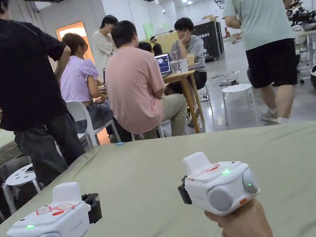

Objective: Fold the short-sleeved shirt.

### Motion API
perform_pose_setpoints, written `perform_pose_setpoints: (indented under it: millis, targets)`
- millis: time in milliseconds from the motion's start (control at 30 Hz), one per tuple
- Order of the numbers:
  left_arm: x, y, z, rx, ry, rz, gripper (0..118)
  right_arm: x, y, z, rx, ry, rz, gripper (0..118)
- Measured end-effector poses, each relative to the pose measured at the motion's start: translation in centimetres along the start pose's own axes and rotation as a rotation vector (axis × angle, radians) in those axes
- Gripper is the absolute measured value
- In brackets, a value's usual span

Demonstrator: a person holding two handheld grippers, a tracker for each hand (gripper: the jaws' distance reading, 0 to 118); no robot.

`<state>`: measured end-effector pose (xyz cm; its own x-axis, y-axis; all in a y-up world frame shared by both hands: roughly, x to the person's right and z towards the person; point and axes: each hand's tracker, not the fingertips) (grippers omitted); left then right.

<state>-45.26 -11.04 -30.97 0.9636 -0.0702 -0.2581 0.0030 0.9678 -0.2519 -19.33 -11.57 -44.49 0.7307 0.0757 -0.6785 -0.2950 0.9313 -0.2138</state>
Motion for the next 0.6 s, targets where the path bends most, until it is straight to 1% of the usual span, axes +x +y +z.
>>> perform_pose_setpoints:
  millis: [33,133,233,267,367,433,500,600]
  targets:
    - [2.2,0.6,0.8,0.057,0.003,-0.008,0,1.6,0.5,2.0,0.047,-0.046,0.012,0]
    - [8.2,2.8,1.9,0.136,-0.071,0.073,0,6.3,1.2,7.8,0.159,-0.202,0.013,0]
    - [13.3,3.5,2.2,0.201,-0.100,0.120,0,10.3,0.7,14.6,0.220,-0.349,-0.021,0]
    - [15.2,3.5,2.4,0.215,-0.109,0.109,0,11.6,0.2,16.4,0.234,-0.384,-0.031,0]
    - [20.9,3.3,2.7,0.246,-0.107,0.081,0,15.0,-2.0,20.0,0.247,-0.465,-0.063,0]
    - [24.3,2.8,2.9,0.268,-0.130,0.079,0,16.6,-3.5,21.7,0.235,-0.507,-0.076,0]
    - [27.2,2.4,3.2,0.288,-0.156,0.082,0,17.8,-5.2,22.6,0.210,-0.571,-0.091,0]
    - [30.8,1.5,3.5,0.291,-0.158,0.073,0,19.4,-8.0,24.6,0.214,-0.582,-0.119,0]
